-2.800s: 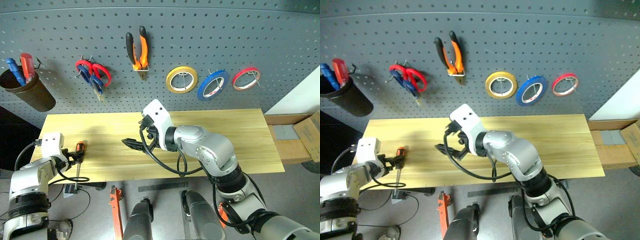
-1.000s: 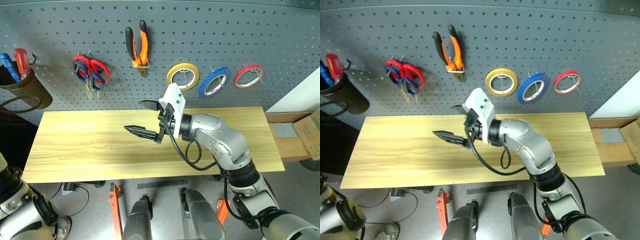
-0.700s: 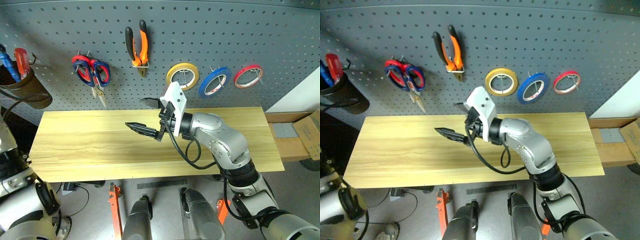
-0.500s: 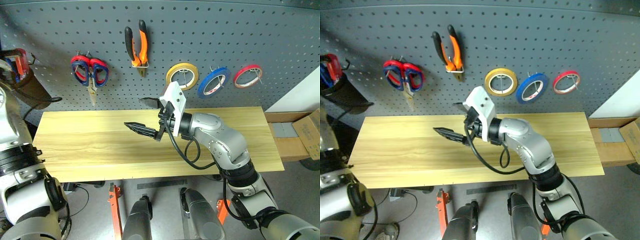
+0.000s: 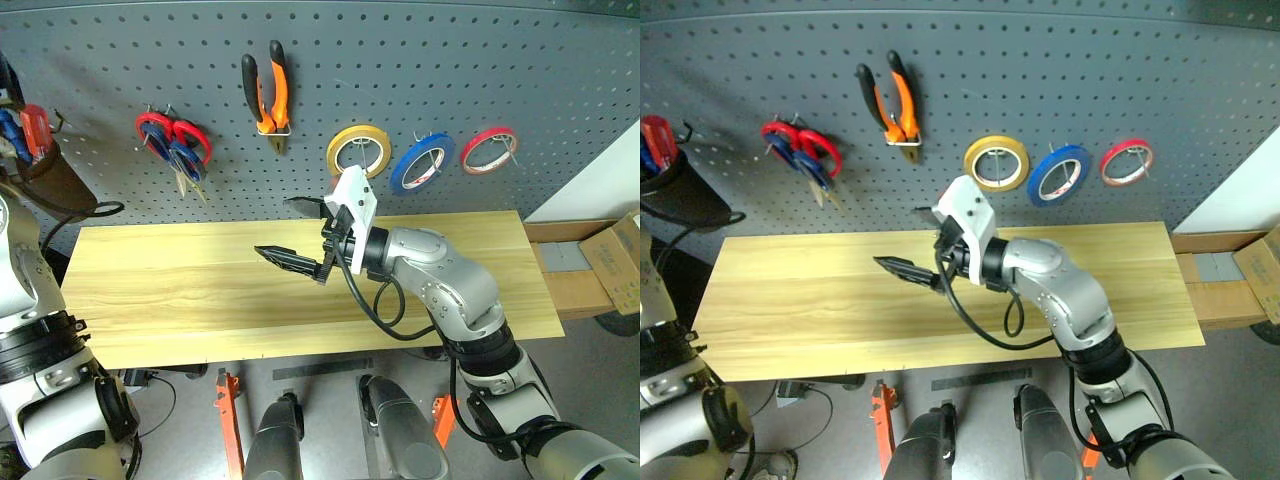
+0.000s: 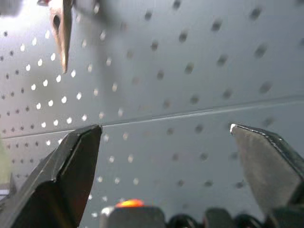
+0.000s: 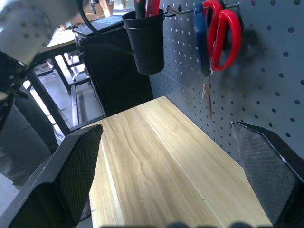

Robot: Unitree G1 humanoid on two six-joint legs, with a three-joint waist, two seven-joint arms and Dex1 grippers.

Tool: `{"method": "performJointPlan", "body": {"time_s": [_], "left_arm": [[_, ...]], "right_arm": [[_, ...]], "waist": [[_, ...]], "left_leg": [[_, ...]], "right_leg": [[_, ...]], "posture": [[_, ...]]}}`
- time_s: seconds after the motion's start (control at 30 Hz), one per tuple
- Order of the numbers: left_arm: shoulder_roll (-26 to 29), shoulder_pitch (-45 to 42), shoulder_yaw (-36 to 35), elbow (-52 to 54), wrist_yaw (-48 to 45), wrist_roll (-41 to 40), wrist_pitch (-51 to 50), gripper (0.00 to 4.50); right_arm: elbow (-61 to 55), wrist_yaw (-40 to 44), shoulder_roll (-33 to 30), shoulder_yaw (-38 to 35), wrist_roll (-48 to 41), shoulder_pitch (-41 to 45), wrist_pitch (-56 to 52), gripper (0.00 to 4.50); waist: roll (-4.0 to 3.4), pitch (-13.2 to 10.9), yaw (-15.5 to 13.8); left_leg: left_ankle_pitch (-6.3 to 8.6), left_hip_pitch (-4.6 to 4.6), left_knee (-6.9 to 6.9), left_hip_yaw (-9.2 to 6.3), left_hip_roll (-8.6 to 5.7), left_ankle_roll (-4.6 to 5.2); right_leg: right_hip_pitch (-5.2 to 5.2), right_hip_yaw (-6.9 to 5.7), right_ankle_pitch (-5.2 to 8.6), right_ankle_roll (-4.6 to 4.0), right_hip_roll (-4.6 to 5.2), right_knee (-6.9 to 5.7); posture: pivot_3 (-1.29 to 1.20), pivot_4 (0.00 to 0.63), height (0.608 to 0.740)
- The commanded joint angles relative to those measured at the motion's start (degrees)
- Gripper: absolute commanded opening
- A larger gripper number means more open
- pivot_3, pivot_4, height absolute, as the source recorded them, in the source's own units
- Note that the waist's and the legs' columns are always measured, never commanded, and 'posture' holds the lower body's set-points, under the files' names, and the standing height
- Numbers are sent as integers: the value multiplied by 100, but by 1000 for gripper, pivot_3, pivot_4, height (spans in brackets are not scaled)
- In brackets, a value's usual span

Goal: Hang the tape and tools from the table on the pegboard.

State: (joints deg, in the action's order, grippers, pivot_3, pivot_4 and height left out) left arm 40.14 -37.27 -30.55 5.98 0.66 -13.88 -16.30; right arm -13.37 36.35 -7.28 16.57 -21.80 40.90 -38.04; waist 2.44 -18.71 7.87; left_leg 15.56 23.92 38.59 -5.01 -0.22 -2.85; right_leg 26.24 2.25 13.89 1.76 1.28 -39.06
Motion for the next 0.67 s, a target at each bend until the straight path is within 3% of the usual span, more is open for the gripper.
{"method": "performJointPlan", "body": {"time_s": [0.03, 0.13, 0.33, 0.43, 0.57, 0.67], "left_arm": [[-74, -132, 401, 1444, 70, -545, -1454, 4474], [-537, 207, 706, 2448, -26, -1530, -2592, 4474], [-1046, 1228, 1142, 3498, 224, -1642, -3429, 4474], [-1171, 1775, 1395, 3765, 126, -1457, -3367, 4474], [-1409, 3129, 1799, 3641, -47, -906, -2689, 4474], [-1598, 3782, 1991, 3292, -274, -586, -1999, 4474]], "right_arm": [[-470, 201, -195, -273, -299, -182, 13, 4500], [-625, 460, -634, -259, -357, -485, -85, 4500], [-743, 531, -1038, -423, -417, -878, -72, 4500], [-721, 401, -1154, -518, -208, -1180, 203, 4500], [-242, -123, -1232, -554, 764, -2059, 1700, 4500], [338, -184, -1163, -610, 983, -2340, 2366, 4500]], "waist": [[4, 2, -14], [14, 37, -44], [24, 50, 10], [19, 120, 0], [-3, 326, -1], [3, 355, 1]], "left_leg": [[1, 3, 12, -3, -1, 1], [3, 1, 24, -1, -10, 4], [0, -9, 32, 21, 3, 9], [-10, -15, 31, 19, 4, 5], [-12, -21, 29, 28, -1, 3], [-11, -68, 25, 42, -4, 6]], "right_leg": [[-5, -1, -2, 3, 0, 0], [-16, 12, -11, 20, 2, 3], [-10, 23, -39, 3, -16, -5], [-9, 13, -49, -12, -35, -19], [-15, 23, -49, -11, -30, -20], [-67, 35, -57, 3, -26, 11]], "posture": [[-180, 272, 740], [-167, 254, 740], [-166, 227, 740], [-170, 211, 740], [-184, 183, 740], [-190, 166, 740]]}}
